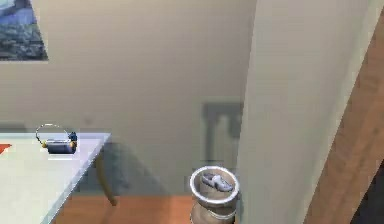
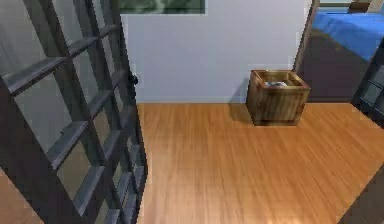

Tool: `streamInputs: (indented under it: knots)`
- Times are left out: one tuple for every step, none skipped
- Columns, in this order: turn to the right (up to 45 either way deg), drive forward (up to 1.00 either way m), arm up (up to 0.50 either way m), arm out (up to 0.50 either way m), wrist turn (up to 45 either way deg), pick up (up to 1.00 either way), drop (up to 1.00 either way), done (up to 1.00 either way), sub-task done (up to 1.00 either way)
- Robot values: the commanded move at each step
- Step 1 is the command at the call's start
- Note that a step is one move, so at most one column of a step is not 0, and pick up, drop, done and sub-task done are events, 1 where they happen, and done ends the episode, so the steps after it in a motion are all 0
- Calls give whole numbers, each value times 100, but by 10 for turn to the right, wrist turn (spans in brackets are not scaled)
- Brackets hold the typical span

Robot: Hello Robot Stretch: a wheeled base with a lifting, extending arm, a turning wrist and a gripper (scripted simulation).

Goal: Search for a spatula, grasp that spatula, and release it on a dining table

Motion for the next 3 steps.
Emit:
streamInputs:
  knots:
    - [-450,0,0,0,0,0,0,0,0]
    - [-450,0,0,0,0,0,0,0,0]
    - [-450,0,0,0,0,0,0,0,0]
